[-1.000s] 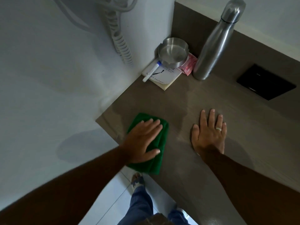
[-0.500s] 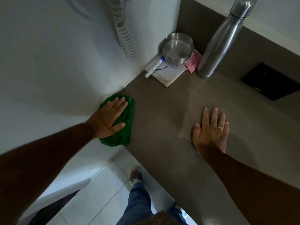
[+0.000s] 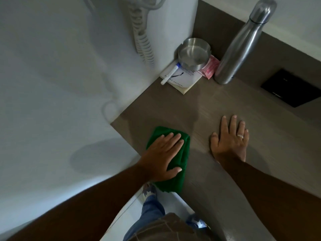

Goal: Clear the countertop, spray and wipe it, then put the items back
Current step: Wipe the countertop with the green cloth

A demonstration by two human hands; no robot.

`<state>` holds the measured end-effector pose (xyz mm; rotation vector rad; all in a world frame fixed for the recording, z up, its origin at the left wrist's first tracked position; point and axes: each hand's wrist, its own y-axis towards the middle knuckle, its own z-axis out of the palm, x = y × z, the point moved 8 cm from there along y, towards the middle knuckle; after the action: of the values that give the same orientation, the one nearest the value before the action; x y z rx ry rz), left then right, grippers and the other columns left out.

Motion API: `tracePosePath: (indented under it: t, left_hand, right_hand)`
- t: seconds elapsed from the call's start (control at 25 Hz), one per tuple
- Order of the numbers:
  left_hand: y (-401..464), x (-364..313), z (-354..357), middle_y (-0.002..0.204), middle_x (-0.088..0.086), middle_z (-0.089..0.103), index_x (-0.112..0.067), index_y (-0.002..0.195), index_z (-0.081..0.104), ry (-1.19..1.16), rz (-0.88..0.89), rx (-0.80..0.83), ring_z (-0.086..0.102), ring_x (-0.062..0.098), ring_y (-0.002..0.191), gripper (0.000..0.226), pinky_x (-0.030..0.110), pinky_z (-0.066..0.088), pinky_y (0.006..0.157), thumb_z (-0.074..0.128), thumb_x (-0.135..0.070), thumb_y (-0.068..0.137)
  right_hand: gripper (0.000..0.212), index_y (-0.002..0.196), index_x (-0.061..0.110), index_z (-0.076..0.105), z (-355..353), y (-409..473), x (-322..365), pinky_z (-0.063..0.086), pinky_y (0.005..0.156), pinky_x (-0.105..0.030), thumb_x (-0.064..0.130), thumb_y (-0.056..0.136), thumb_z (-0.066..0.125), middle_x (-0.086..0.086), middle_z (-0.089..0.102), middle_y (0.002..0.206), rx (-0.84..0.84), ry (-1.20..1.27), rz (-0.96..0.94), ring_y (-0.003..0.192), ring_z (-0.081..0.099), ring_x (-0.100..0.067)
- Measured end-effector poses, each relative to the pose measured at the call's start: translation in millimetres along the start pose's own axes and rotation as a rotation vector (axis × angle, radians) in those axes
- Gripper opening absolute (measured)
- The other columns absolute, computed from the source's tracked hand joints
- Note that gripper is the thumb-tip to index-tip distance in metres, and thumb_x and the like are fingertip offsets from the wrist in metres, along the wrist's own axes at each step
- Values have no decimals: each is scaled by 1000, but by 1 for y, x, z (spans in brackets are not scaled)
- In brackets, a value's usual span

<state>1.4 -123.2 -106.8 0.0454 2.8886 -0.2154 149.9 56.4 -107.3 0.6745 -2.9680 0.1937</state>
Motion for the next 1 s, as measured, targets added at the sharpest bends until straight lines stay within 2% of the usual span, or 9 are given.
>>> tracePosePath:
  t: [0.08,0.2,0.32,0.52,0.8,0.88,1.0]
  left_hand:
    - [6,45,-15,163,3,13,-20,155,17,10,-42,-18,9,24,150,83,47,10,122,43,-63,88]
    - [19,120,-42,162,8,17,-17,154,19,15,-293,-97,14,30,149,82,53,19,119,41,-62,89]
    - [41,147,-49,163,9,12,-16,155,12,52,-336,-81,11,30,150,84,48,13,121,36,-63,89]
    - [100,145,-55,163,13,7,-12,155,6,53,-369,-62,6,32,150,89,42,4,120,34,-62,87]
    - [120,132,-55,162,16,12,-7,154,10,69,-377,-35,9,35,149,86,48,8,120,41,-53,89]
    - [125,124,-59,163,15,10,-8,154,10,64,-338,-8,7,33,149,85,48,8,120,43,-51,89]
    - [116,99,-59,162,11,14,-11,153,16,34,-177,0,11,29,149,82,48,13,120,47,-50,88]
  right_hand:
    - [72,154,15,23,0,-1,0,18,117,-57,50,91,31,-19,20,161,-6,-2,0,146,18,-43]
    - [72,154,15,23,0,-1,0,18,117,-57,51,92,30,-18,20,161,-5,2,15,146,18,-43]
    - [72,155,16,19,2,0,1,16,118,-55,51,92,28,-17,17,162,2,-32,15,147,15,-41]
    - [73,156,15,16,4,-1,0,16,119,-55,52,93,24,-17,14,163,21,-55,17,148,13,-41]
    - [74,157,17,13,3,1,0,12,120,-52,54,93,19,-16,11,164,33,-69,32,149,10,-40]
    - [74,157,17,14,3,1,1,13,119,-53,54,93,19,-16,12,163,28,-72,29,149,11,-40]
    - [74,156,17,15,2,1,0,15,119,-53,53,92,21,-16,14,163,37,-60,39,149,13,-40]
